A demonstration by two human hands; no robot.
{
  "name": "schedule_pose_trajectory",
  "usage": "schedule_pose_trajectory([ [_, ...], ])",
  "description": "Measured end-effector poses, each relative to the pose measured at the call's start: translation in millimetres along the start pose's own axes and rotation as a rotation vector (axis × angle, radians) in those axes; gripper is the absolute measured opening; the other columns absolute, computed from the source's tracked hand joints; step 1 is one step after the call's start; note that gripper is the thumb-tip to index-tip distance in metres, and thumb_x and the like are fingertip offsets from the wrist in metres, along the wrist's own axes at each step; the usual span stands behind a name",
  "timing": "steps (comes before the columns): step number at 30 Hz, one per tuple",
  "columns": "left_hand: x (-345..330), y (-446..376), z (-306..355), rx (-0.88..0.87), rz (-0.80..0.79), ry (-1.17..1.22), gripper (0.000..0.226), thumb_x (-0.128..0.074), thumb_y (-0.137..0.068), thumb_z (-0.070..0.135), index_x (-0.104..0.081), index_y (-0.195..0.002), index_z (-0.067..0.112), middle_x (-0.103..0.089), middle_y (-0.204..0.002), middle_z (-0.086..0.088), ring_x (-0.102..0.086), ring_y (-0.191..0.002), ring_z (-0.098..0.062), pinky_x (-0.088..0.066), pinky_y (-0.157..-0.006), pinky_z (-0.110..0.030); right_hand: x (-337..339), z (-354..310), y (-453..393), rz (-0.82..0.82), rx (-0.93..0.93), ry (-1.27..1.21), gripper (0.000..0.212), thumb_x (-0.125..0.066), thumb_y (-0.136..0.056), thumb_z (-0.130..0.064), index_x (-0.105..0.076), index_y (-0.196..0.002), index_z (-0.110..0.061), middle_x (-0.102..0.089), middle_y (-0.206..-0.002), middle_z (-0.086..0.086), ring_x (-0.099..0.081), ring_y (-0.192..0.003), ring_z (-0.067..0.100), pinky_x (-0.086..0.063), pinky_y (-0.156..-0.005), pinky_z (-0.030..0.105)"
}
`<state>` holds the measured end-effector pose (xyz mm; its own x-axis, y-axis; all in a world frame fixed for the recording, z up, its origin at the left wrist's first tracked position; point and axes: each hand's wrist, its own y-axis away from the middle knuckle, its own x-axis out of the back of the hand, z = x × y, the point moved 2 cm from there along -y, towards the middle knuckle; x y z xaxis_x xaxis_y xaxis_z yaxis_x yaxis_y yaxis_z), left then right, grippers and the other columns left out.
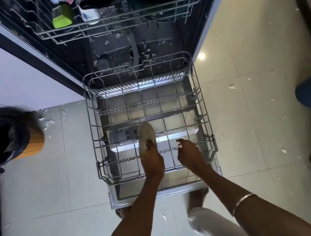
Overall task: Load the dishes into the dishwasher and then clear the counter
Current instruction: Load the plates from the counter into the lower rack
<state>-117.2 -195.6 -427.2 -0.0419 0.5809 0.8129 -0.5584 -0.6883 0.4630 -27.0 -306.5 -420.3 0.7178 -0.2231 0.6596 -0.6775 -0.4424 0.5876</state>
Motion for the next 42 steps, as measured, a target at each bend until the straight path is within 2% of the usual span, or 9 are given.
schedule_pose_trajectory([
  [4,-12.2,-0.3,2.6,0.04,0.009,-0.001,0.037,-0.045,-0.101,0.014,-0.043,-0.135,0.0,-0.068,-0.106,-0.019,-0.069,-0.086,-0.035,-0.06,-0.073,-0.045,-2.5,7.6,3.1,-0.019,0.026,-0.003,0.042,-0.046,-0.097,-0.009,-0.05,-0.139,-0.008,-0.061,-0.126,0.016,-0.056,-0.118,0.031,-0.043,-0.095,0.034],
  [9,1.9,20.3,-15.1,0.055,-0.055,0.097,0.078,-0.064,-0.092,0.034,-0.023,-0.152,0.005,-0.054,-0.135,-0.021,-0.062,-0.109,-0.04,-0.055,-0.089,-0.048,9.5,9.5,19.4,-0.039,0.033,0.011,0.043,-0.049,-0.092,-0.005,-0.052,-0.135,-0.002,-0.064,-0.119,0.019,-0.059,-0.113,0.032,-0.045,-0.092,0.034],
  [13,25.6,42.2,-30.2,0.04,-0.152,0.119,0.096,-0.072,-0.083,0.044,-0.018,-0.152,0.004,-0.055,-0.135,-0.02,-0.062,-0.112,-0.039,-0.056,-0.089,-0.045,28.3,-10.1,41.7,-0.027,0.061,0.032,0.044,-0.05,-0.091,-0.004,-0.053,-0.134,0.001,-0.063,-0.119,0.022,-0.058,-0.114,0.035,-0.045,-0.096,0.038],
  [15,43.2,57.9,-33.9,0.046,-0.163,0.143,0.092,-0.07,-0.082,0.047,-0.022,-0.151,0.008,-0.057,-0.133,-0.018,-0.063,-0.111,-0.036,-0.057,-0.088,-0.046,41.6,-24.8,51.4,-0.022,0.062,0.058,0.045,-0.049,-0.09,-0.002,-0.052,-0.135,0.001,-0.062,-0.123,0.022,-0.057,-0.117,0.035,-0.044,-0.097,0.036],
  [22,177.9,98.1,-28.7,-0.074,-0.002,0.128,0.046,-0.042,-0.101,0.018,-0.041,-0.143,-0.002,-0.047,-0.143,-0.021,-0.044,-0.133,-0.035,-0.039,-0.108,-0.041,95.2,-138.0,107.1,0.045,0.175,0.178,0.046,-0.051,-0.091,-0.006,-0.05,-0.136,0.0,-0.057,-0.129,0.023,-0.055,-0.12,0.037,-0.045,-0.097,0.039],
  [31,371.7,109.9,-105.4,-0.215,0.174,0.102,0.049,-0.038,-0.104,0.024,-0.036,-0.147,0.002,-0.038,-0.152,-0.017,-0.033,-0.143,-0.031,-0.025,-0.116,-0.033,93.3,-299.2,175.9,0.117,0.251,0.214,0.04,-0.05,-0.093,-0.008,-0.051,-0.132,-0.003,-0.061,-0.123,0.021,-0.06,-0.108,0.036,-0.052,-0.089,0.042],
  [35,444.9,118.6,-173.0,-0.158,0.26,0.063,0.046,-0.033,-0.103,0.019,-0.043,-0.141,-0.004,-0.046,-0.144,-0.025,-0.039,-0.137,-0.035,-0.028,-0.115,-0.04,74.0,-386.6,195.0,0.13,0.332,0.242,0.029,-0.047,-0.091,-0.006,-0.057,-0.116,0.002,-0.064,-0.115,0.025,-0.061,-0.102,0.04,-0.052,-0.086,0.045],
  [38,494.3,126.1,-230.0,-0.088,0.311,0.052,0.052,-0.024,-0.099,0.025,-0.048,-0.135,-0.005,-0.05,-0.138,-0.025,-0.044,-0.132,-0.038,-0.033,-0.111,-0.042,53.0,-452.9,211.6,0.113,0.398,0.253,0.037,-0.046,-0.09,-0.002,-0.054,-0.126,0.002,-0.062,-0.117,0.024,-0.061,-0.103,0.041,-0.05,-0.084,0.042],
  [42,548.0,130.0,-285.9,-0.009,0.361,0.059,0.046,-0.032,-0.103,0.018,-0.042,-0.142,-0.005,-0.042,-0.147,-0.024,-0.033,-0.142,-0.035,-0.023,-0.117,-0.042,31.4,-519.3,223.9,0.088,0.459,0.293,0.041,-0.045,-0.082,-0.004,-0.055,-0.121,-0.002,-0.064,-0.117,0.022,-0.061,-0.104,0.039,-0.052,-0.083,0.041],
])
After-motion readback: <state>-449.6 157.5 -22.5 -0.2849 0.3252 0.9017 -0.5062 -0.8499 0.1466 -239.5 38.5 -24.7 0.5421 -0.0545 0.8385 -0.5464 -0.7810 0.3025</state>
